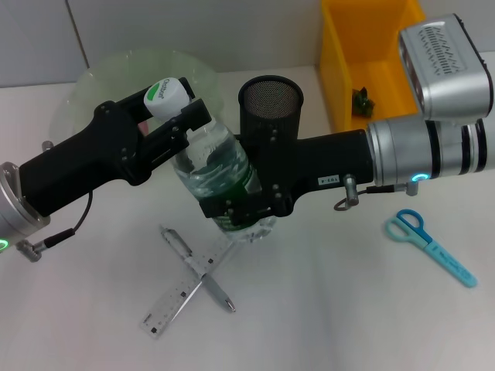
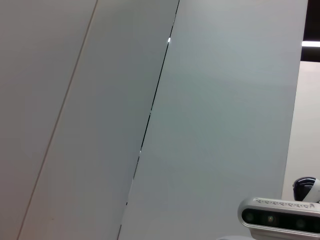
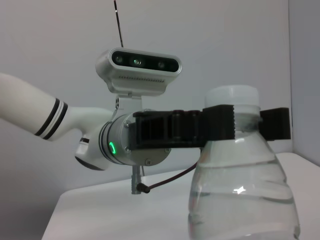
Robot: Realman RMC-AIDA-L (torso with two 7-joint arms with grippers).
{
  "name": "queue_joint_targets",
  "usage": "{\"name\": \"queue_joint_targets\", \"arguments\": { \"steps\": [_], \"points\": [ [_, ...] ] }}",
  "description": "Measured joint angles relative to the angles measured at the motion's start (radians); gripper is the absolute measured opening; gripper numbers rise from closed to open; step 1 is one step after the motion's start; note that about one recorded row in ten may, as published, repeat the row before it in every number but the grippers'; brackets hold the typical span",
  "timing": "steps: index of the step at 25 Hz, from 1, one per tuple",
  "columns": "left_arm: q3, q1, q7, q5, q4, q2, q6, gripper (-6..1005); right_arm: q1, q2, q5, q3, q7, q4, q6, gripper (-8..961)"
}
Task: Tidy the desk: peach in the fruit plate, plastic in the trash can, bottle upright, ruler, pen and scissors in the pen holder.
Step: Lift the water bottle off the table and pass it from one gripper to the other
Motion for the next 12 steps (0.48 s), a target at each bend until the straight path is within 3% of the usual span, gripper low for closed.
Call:
{"name": "queue_joint_targets", "arguments": {
  "steps": [12],
  "points": [
    [-0.001,-0.003,-0.002,0.001,-0.004,0.001,-0.001,447,-0.001,0.000,0.004,-0.015,0.003,-0.006,0.009,812]
  ]
}}
